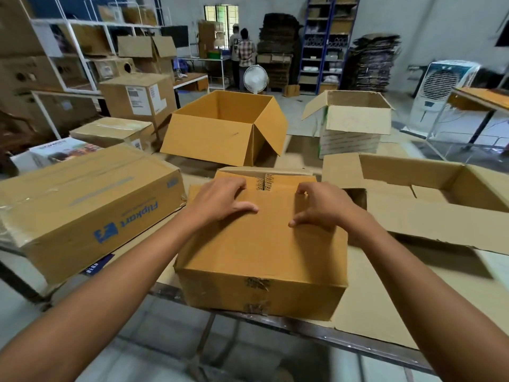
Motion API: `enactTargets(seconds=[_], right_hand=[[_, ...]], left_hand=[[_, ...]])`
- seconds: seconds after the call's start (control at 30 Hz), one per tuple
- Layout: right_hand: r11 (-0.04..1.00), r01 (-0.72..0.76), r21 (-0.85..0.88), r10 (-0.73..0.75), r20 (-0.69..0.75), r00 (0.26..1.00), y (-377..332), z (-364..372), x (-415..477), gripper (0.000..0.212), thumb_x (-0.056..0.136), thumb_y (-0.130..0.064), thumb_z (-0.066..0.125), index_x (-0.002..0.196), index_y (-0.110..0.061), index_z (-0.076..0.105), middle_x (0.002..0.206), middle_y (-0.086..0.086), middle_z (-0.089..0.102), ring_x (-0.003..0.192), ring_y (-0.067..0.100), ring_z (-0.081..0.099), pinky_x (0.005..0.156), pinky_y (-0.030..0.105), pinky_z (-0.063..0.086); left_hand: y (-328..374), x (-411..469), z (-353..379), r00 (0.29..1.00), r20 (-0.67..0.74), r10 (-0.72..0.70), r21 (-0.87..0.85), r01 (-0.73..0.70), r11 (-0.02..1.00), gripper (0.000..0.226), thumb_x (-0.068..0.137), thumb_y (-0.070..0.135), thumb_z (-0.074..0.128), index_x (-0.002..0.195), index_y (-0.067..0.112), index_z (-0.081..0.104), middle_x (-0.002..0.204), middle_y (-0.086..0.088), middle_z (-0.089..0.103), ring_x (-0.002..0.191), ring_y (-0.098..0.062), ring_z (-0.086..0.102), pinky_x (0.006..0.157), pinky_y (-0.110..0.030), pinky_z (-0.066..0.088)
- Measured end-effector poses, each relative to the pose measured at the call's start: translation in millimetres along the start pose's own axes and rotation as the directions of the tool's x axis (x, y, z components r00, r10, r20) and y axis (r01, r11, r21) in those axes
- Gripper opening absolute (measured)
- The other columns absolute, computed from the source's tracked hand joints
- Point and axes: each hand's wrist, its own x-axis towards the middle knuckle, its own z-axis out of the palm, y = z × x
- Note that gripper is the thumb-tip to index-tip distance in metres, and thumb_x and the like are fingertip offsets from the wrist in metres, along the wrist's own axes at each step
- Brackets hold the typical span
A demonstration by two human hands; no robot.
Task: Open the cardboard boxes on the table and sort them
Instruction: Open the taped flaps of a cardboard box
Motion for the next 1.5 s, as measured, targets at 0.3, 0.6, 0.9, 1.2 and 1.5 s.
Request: enactTargets(seconds=[0.3,0.6,0.9,1.2,1.5], right_hand=[[0.992,0.116,-0.056,-0.120,-0.069,0.990,-33.5,-42.0,-66.6,0.032,0.079,-0.047,0.078,0.089,-0.028,0.054,0.090,-0.009,0.059,0.084,0.013,0.052,0.064,0.029,0.039],[0.980,0.190,0.062,-0.199,0.193,0.961,-56.2,-39.4,-127.4,0.018,0.082,-0.019,0.069,0.078,-0.016,0.052,0.077,-0.002,0.058,0.073,0.014,0.053,0.058,0.032,0.041],[0.978,0.161,0.130,-0.198,0.368,0.908,-67.4,-13.1,-173.7,0.012,0.082,-0.014,0.060,0.087,-0.019,0.050,0.077,-0.003,0.053,0.074,0.015,0.050,0.056,0.030,0.036],[0.978,0.198,0.071,-0.210,0.270,0.940,-65.1,73.4,-222.4,0.067,0.074,-0.029,0.073,0.132,-0.027,0.039,0.142,0.001,0.044,0.130,0.028,0.040,0.104,0.045,0.039],[0.990,0.093,-0.110,-0.064,0.244,0.968,-67.8,128.7,-243.2,0.079,0.076,-0.035,0.078,0.144,-0.021,0.039,0.161,0.007,0.013,0.148,0.033,0.016,0.113,0.051,0.033]], left_hand=[[34.1,-57.4,-60.8,0.999,-0.026,0.039,0.092,-0.036,0.995,0.052,0.075,0.072,0.065,0.087,0.025,0.047,0.070,0.018,0.044,0.071,-0.009,0.049,0.063,-0.030,0.040],[55.1,-108.4,-82.1,0.777,0.619,0.115,-0.145,-0.031,0.989,0.037,0.082,0.071,0.058,0.089,0.034,0.053,0.091,0.014,0.058,0.081,-0.005,0.055,0.066,-0.023,0.041],[63.3,-153.4,-66.5,0.654,0.735,0.181,-0.336,0.120,0.934,0.056,0.094,0.063,0.029,0.133,0.030,0.051,0.134,0.017,0.051,0.120,-0.005,0.048,0.106,-0.025,0.035],[58.4,-213.2,22.9,0.920,0.388,-0.063,-0.094,0.108,0.990,0.068,0.098,0.062,0.038,0.152,0.020,0.035,0.158,-0.009,0.033,0.145,-0.029,0.028,0.118,-0.045,0.026],[56.5,-228.7,53.5,0.929,0.354,-0.109,0.075,0.088,0.993,0.061,0.094,0.049,0.054,0.146,0.020,0.039,0.165,-0.010,0.013,0.150,-0.033,0.015,0.116,-0.055,0.029]])
